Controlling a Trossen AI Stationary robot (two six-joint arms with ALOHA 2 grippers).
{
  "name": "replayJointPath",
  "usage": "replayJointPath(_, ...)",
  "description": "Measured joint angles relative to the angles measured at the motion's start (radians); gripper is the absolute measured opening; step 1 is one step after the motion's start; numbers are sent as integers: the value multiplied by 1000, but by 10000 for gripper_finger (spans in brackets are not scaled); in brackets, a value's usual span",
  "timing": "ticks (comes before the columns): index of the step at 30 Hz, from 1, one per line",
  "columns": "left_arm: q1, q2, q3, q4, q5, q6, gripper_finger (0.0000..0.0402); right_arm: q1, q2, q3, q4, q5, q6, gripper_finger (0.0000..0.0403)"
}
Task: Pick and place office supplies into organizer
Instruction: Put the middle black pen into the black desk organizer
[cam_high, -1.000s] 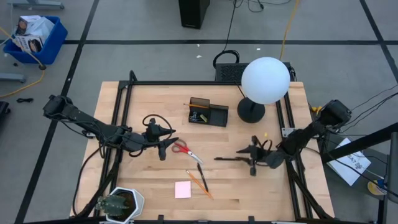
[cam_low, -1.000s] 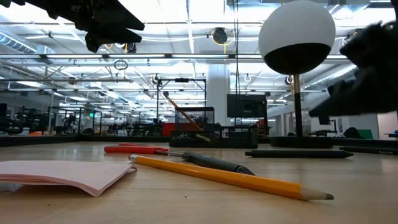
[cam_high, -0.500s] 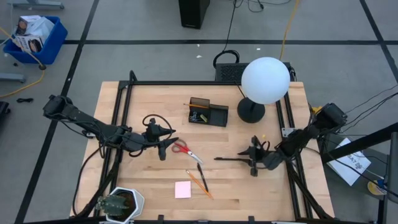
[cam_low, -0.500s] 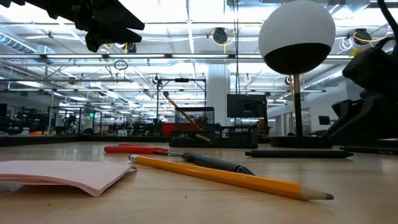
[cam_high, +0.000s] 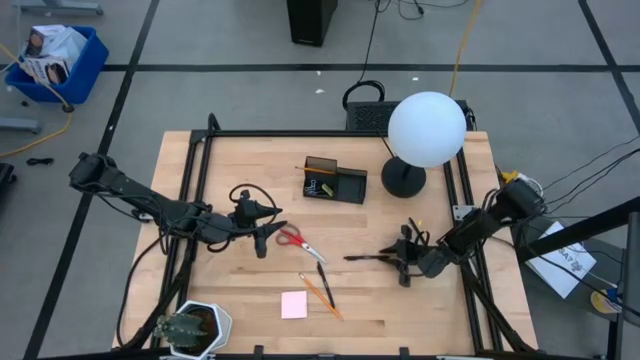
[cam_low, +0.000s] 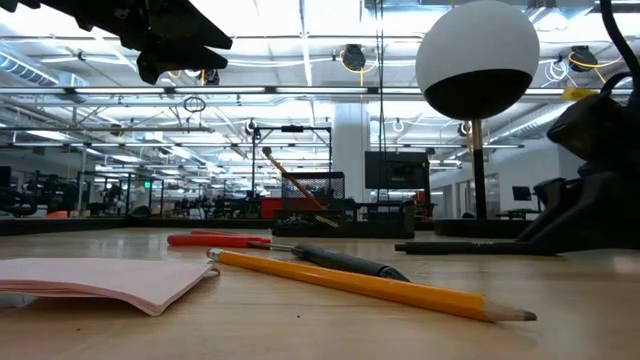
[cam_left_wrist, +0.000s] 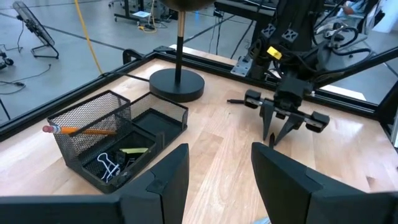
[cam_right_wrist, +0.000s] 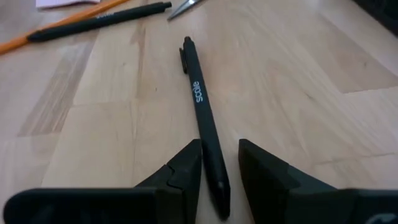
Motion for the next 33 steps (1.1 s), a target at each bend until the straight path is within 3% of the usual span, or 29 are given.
replayJointPath(7, 0, 0, 0, 0, 0, -3, 179, -1, 143, 0, 178, 14, -1, 89)
replayJointPath(14, 0, 0, 0, 0, 0, -4, 179, -2, 210, 0, 274, 15, 2, 27)
replayJointPath(23, 0, 0, 0, -1, 1, -6, 179, -2, 219, -2, 329, 21, -17, 26)
replayJointPath(28, 0, 0, 0, -1, 0, -28, 179, -2, 222, 1, 444, -26, -102, 26)
replayJointPath(33, 0, 0, 0, -1, 2, -29, 179, -9, 221, 3, 573, 1, -170, 26)
